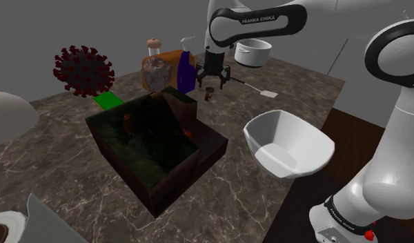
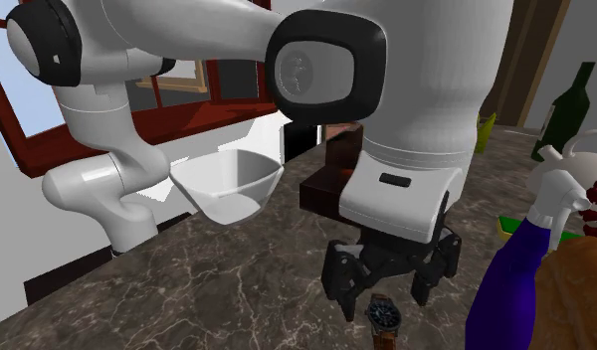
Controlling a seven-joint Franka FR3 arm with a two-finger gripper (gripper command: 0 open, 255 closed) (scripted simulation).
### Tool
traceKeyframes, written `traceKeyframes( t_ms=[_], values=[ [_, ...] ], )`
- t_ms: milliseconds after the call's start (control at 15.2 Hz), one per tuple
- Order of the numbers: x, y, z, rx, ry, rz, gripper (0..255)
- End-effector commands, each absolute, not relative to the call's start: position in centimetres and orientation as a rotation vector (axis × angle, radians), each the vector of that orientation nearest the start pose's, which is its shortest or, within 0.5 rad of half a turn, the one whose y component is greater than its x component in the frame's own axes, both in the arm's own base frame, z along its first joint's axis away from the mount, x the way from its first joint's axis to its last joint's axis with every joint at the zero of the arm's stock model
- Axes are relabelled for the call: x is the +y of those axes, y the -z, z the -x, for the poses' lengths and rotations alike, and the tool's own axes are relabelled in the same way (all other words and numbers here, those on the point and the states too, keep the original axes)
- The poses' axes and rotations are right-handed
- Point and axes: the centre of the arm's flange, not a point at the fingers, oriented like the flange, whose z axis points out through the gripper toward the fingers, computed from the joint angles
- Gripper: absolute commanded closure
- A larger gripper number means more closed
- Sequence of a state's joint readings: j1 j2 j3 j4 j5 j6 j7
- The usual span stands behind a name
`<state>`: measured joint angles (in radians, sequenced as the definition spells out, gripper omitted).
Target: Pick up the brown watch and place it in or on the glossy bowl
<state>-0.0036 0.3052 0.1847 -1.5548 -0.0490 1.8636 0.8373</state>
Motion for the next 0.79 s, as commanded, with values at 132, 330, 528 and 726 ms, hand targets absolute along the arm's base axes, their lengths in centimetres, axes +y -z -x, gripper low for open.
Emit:
traceKeyframes(
  t_ms=[132, 330, 528, 726],
  values=[
    [10.1, -45.3, -64.6, 1.005, 0.006, 2.964, 0],
    [10.1, -44.5, -64.6, 1.005, 0.006, 2.964, 0],
    [10.1, -44.5, -64.6, 1.005, 0.006, 2.964, 0],
    [10.1, -44.5, -64.6, 1.005, 0.006, 2.964, 0]
  ],
)
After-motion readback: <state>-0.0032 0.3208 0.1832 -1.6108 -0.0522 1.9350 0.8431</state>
